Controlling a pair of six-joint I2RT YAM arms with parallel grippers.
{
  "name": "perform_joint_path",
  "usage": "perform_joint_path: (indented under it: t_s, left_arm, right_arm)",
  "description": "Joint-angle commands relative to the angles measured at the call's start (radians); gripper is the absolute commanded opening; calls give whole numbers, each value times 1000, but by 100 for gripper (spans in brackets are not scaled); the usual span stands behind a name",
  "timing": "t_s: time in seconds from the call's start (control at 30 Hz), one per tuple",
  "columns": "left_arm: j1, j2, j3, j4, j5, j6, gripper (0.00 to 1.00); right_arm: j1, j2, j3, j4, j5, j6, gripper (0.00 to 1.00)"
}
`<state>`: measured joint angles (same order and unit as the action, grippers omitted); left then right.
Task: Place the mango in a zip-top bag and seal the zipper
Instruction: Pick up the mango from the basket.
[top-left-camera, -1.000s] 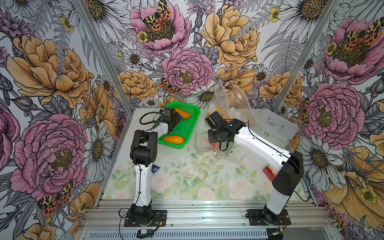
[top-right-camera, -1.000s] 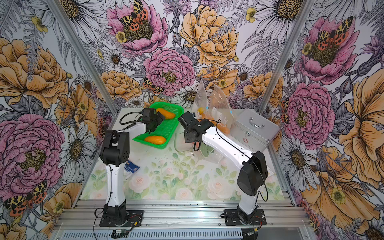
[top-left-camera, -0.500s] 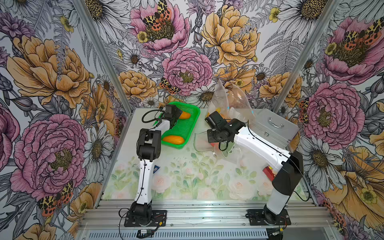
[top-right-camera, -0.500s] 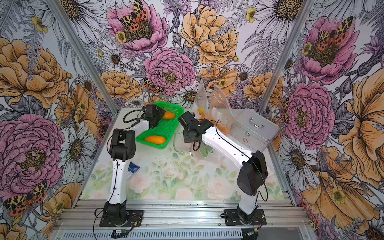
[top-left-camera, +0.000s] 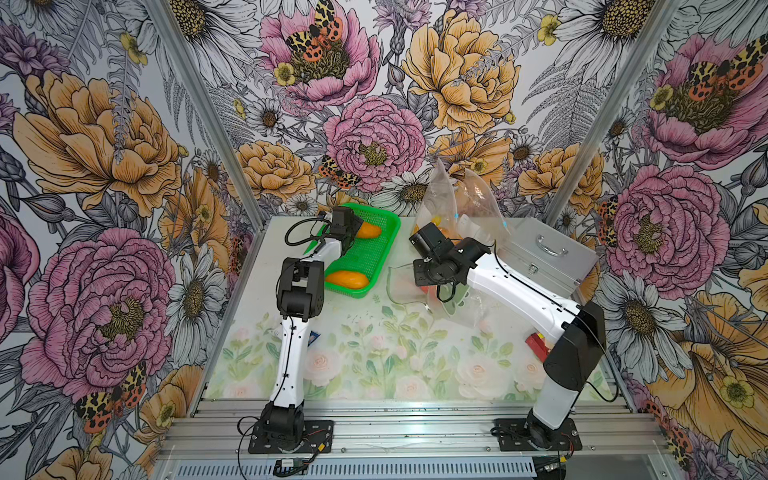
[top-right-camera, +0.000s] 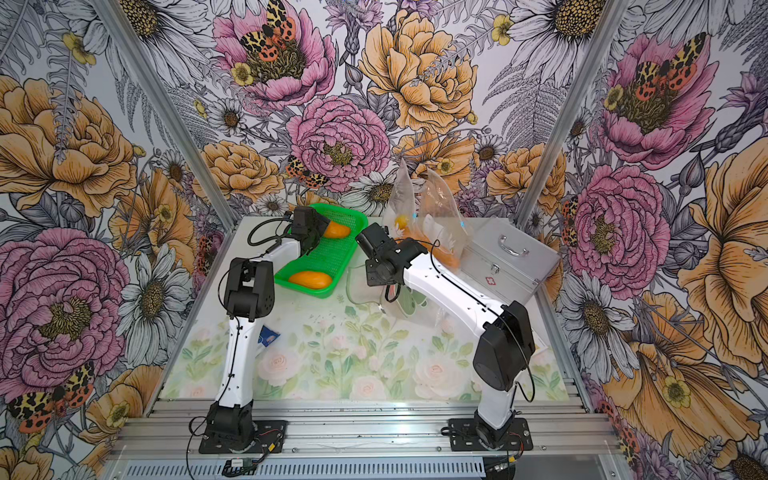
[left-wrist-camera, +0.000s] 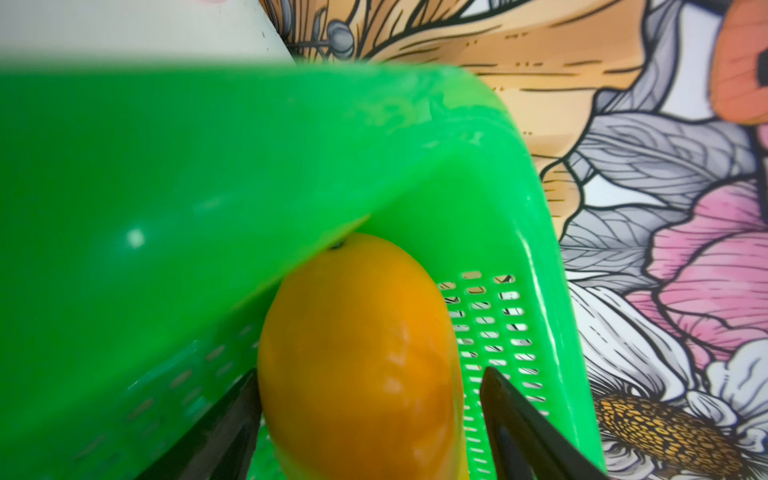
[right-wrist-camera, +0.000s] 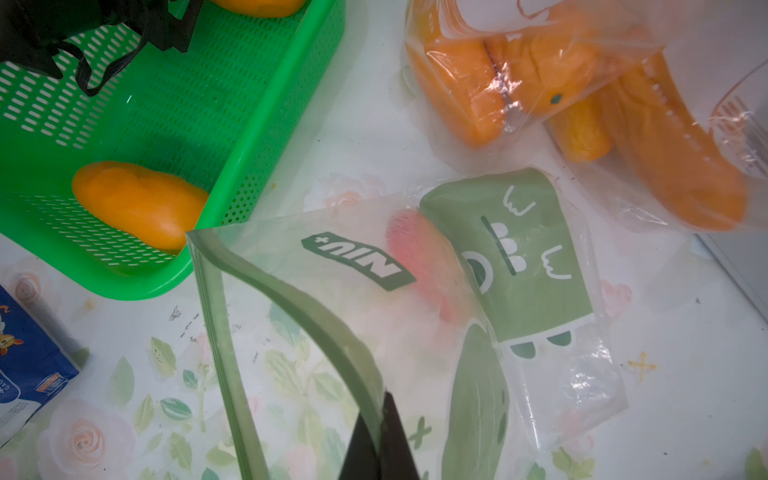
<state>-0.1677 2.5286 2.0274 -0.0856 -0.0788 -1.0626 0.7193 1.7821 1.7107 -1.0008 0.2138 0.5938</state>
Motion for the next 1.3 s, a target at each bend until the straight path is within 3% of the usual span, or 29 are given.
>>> perform_joint_path:
  t_s: [0.0,0.17,0.47,0.57,0.63,0.7,0.9,1.27]
  left_arm:
    - [8,38,17,-16,-17,-11,73]
    - [7,51,51,-12,4,1,70]
    - [2,14,6,34,50,35,44]
    - [16,-15,-74,170,153,13,42]
    - [26,-45,-164,340,205,-17,28]
    - [25,-80,-226,413,213,-25,20]
    - [22,-244,-402,459,175,29,18]
    - [30,-588,-762,621,244,54,18]
  right_arm:
    - [8,20,-12,24,-12,13,0]
    - [11,18,-13,31,-13,12,0]
    - [9,-2,-17,32,2,8,0]
    - [9,-13,-19,33,10,8,0]
    - [9,-18,-19,34,16,9,0]
    - [8,-19,-20,34,20,8,0]
    - [5,-31,-28,44,32,13,0]
    - [-4,-66,-56,91,24,20,0]
